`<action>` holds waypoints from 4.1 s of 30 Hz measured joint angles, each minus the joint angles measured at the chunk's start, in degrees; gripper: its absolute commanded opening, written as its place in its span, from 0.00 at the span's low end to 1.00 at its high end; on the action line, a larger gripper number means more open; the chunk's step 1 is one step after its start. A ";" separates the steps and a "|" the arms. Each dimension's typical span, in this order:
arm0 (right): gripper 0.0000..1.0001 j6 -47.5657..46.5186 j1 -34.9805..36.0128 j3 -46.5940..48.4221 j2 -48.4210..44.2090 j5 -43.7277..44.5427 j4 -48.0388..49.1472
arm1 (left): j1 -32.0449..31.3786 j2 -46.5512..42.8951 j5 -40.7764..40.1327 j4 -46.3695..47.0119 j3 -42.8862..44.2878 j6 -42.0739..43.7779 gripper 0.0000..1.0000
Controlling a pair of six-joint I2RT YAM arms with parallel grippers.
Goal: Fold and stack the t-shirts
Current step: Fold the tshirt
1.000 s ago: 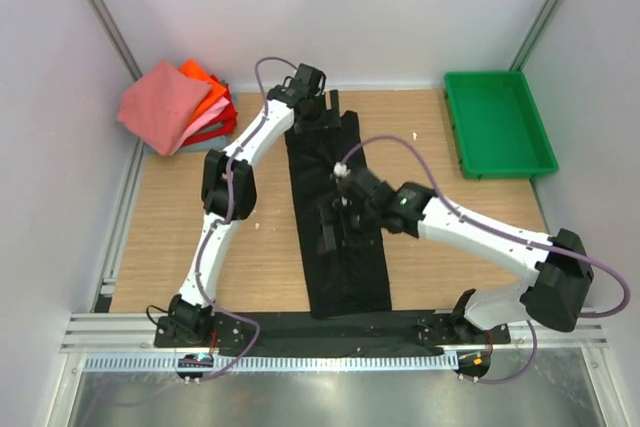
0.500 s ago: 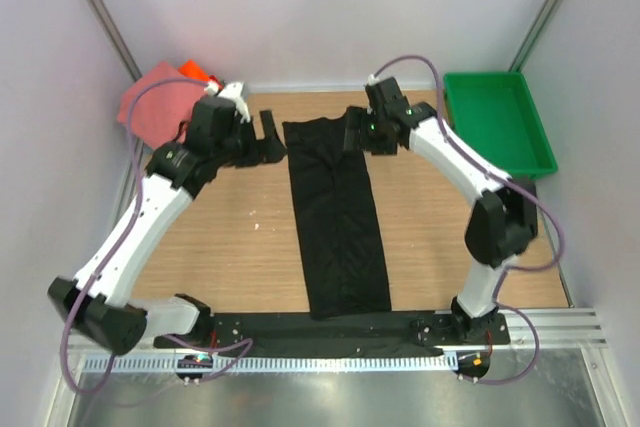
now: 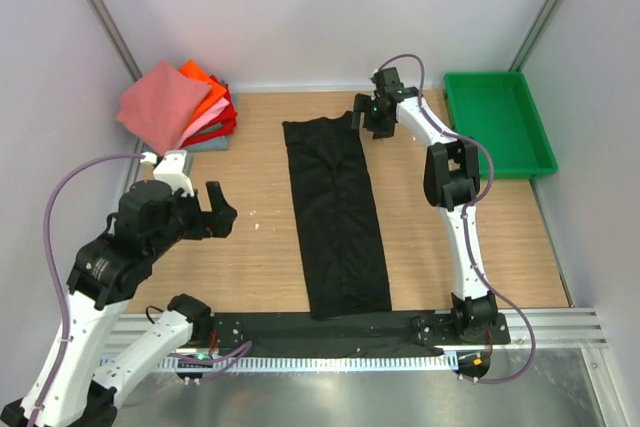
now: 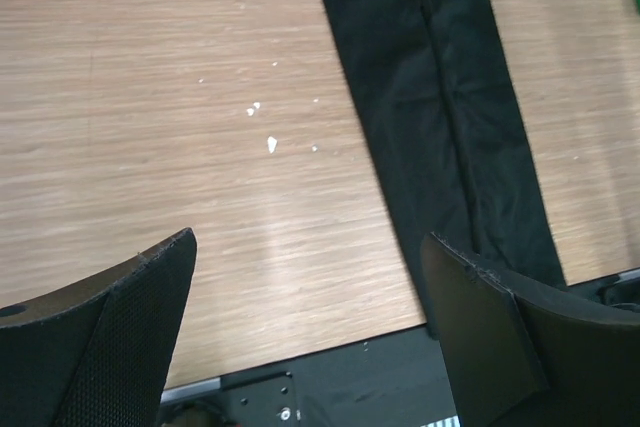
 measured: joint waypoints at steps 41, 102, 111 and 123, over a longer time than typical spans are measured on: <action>1.00 10.75 -2.45 -3.52 0.94 4.13 16.24 | -0.07 8.63 10.75 10.80 -20.50 -11.80 0.88; 0.01 38.84 27.61 -109.44 -94.18 6.29 11.28 | -38.75 34.60 0.85 45.64 -36.74 -47.45 0.00; 0.01 40.02 28.50 -110.07 -97.00 6.25 11.08 | -39.04 32.83 0.13 44.94 -37.68 -47.50 0.00; 0.01 39.23 30.12 -99.23 -95.14 9.55 6.08 | -39.93 29.57 -4.11 32.68 -28.57 -45.62 0.00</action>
